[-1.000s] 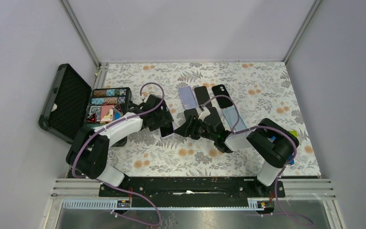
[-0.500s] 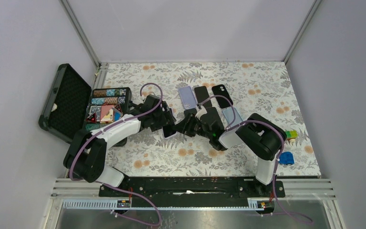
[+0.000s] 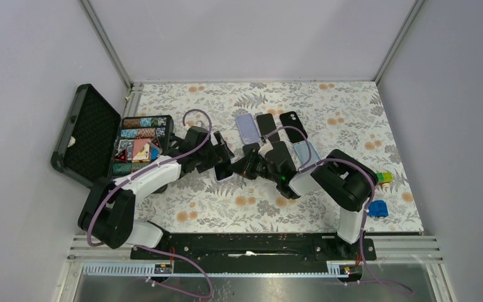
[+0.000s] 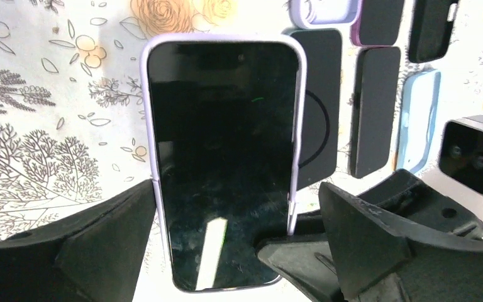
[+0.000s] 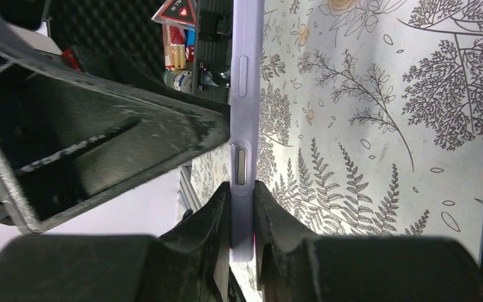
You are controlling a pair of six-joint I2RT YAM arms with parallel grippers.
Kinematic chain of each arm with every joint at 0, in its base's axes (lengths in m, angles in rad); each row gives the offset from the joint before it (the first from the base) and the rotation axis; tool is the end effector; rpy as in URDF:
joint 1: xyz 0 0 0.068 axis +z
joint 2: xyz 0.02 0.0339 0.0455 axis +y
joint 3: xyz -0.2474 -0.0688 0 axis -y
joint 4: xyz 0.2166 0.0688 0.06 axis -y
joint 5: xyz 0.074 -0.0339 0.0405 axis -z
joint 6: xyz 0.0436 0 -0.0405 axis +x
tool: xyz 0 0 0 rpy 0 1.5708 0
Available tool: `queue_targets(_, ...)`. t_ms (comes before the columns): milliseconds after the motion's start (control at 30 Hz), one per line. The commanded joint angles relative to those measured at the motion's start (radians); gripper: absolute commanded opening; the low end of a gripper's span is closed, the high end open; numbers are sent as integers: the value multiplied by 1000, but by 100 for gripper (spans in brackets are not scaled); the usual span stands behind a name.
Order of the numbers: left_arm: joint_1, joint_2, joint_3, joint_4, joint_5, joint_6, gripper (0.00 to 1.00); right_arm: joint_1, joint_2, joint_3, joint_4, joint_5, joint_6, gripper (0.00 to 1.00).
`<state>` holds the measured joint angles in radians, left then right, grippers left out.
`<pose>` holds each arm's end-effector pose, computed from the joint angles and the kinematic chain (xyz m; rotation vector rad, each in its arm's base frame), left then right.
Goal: Take the phone out of the phone case
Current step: Pick up the phone at the center of the board.
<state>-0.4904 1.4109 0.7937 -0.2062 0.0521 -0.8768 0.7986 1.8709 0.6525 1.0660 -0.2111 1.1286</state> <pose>0.2388 -0.1300 0.1951 -0.4570 2.4693 -0.6726 0.2303 0.2496 0.1496 0.1491 2.0021 1.5299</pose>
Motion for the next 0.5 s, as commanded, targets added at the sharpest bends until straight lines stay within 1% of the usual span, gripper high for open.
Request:
queue_targets(0,12,-100,-6,131,32,59,99,0,-64,-8,125,-30,13,0)
queue_targets(100,44,-156,-23,137,38,89,99,-21,-102,-35,154,-43,10,0)
queue_targets(167,72,-194,-43,162,68,102,99,-40,-125,-56,185,-58,14,0)
queue_targets(267,108,-247,-76,227,152,131,99,-73,-162,-90,239,-82,29,0)
queue_targets(367,111,-271,-76,284,228,159,99,-101,-196,-109,296,-109,61,0)
queue_targets(467,113,-275,-76,351,311,153,95,-126,-234,-121,338,-126,112,0)
